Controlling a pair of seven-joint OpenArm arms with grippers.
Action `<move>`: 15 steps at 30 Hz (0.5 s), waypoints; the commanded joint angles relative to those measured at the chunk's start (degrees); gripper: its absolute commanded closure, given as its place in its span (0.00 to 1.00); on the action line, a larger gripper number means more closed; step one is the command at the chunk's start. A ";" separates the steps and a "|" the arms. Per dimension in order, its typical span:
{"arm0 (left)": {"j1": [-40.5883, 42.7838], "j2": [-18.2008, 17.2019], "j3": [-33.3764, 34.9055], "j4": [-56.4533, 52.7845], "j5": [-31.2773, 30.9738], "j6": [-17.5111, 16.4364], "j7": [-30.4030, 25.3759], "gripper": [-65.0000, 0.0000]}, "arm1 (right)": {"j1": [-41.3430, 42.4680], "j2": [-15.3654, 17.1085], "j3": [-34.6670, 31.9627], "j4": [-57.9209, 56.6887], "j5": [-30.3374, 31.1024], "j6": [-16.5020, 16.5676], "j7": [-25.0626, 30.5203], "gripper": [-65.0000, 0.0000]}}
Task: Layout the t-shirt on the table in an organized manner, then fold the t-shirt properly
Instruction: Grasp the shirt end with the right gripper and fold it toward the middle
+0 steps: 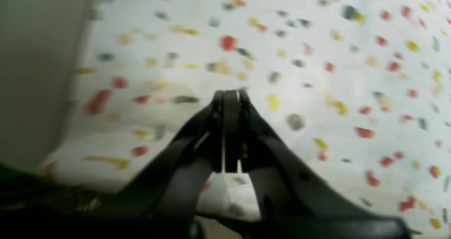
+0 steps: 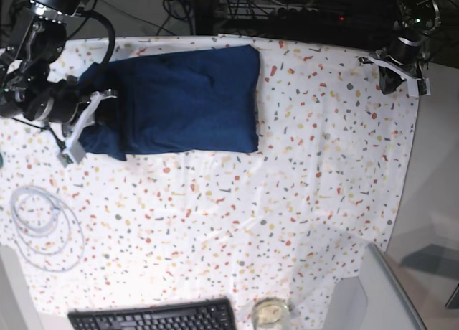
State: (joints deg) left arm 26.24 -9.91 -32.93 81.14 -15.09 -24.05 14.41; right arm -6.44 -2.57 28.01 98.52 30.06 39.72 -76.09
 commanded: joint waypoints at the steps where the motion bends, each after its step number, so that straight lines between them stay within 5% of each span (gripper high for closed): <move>1: 0.44 -0.68 -0.35 0.66 -0.60 -0.43 -1.10 1.00 | 0.59 -0.20 -1.50 1.48 1.45 0.28 0.97 1.00; 6: 0.53 -0.68 -0.35 0.66 -0.60 -0.43 -1.18 1.00 | -1.78 -1.43 -8.45 1.57 1.80 -5.31 3.61 1.00; 15: 0.53 -0.42 -0.17 0.57 -0.60 -0.43 -1.18 1.00 | -3.80 -1.87 -18.30 1.39 1.45 -7.07 8.45 1.00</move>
State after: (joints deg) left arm 26.55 -9.67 -32.80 81.01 -15.09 -24.25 14.39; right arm -10.68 -4.40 9.67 99.00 30.09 32.60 -68.51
